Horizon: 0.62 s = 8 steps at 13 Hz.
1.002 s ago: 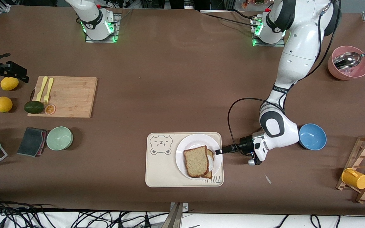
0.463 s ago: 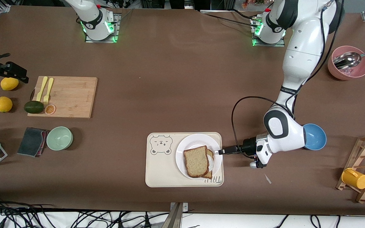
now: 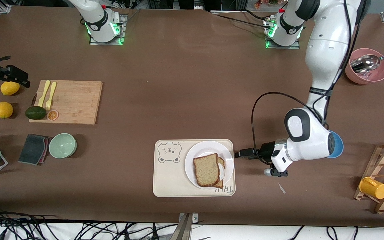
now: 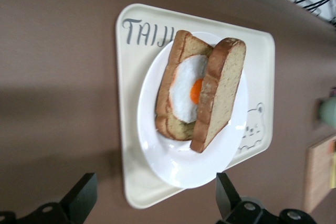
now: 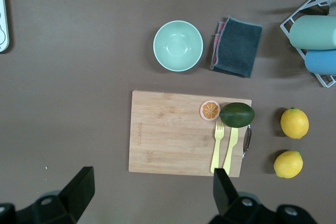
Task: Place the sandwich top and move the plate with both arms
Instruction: 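Open the left gripper and release the plate rim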
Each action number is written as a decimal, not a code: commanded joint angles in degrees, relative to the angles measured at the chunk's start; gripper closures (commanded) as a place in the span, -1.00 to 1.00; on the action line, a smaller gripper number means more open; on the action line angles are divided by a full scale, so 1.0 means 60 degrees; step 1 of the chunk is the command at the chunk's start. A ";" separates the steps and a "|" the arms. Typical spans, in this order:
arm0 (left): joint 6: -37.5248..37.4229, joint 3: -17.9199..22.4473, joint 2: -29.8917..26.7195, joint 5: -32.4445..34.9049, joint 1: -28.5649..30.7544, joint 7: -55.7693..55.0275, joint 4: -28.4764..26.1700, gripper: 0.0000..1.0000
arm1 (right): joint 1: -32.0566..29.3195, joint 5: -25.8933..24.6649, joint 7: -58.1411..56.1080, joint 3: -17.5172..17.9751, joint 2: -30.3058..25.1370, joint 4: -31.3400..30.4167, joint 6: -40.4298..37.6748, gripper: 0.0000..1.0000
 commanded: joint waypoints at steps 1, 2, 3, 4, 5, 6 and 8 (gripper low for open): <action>-0.0649 0.0013 -0.0975 0.2114 0.0022 -0.0892 -0.0423 -0.99 | -0.0075 0.0020 -0.0048 0.0074 -0.0203 -0.0146 0.0016 -1.00; -0.0986 0.0027 -0.1195 0.2411 0.0051 -0.1214 -0.0423 -0.99 | -0.0075 0.0020 -0.0048 0.0074 -0.0203 -0.0146 0.0016 -1.00; -0.1366 0.0071 -0.1429 0.2443 0.0196 -0.1391 -0.0467 -0.99 | -0.0075 0.0020 -0.0048 0.0074 -0.0203 -0.0146 0.0002 -1.00; -0.1762 0.0173 -0.1736 0.2588 0.0386 -0.1451 -0.0539 -0.99 | -0.0089 0.0020 -0.0048 0.0074 -0.0217 -0.0146 -0.0013 -1.00; -0.2099 0.0276 -0.2130 0.3170 0.0475 -0.1509 -0.0569 -0.99 | -0.0075 0.0020 -0.0048 0.0074 -0.0218 -0.0146 -0.0013 -1.00; -0.2392 0.0320 -0.2497 0.3944 0.0548 -0.1655 -0.0613 -0.99 | -0.0075 0.0020 -0.0048 0.0074 -0.0203 -0.0146 -0.0013 -1.00; -0.2934 0.0335 -0.3258 0.5176 0.0797 -0.2357 -0.0672 -0.99 | -0.0089 0.0020 -0.0048 0.0074 -0.0203 -0.0146 -0.0013 -1.00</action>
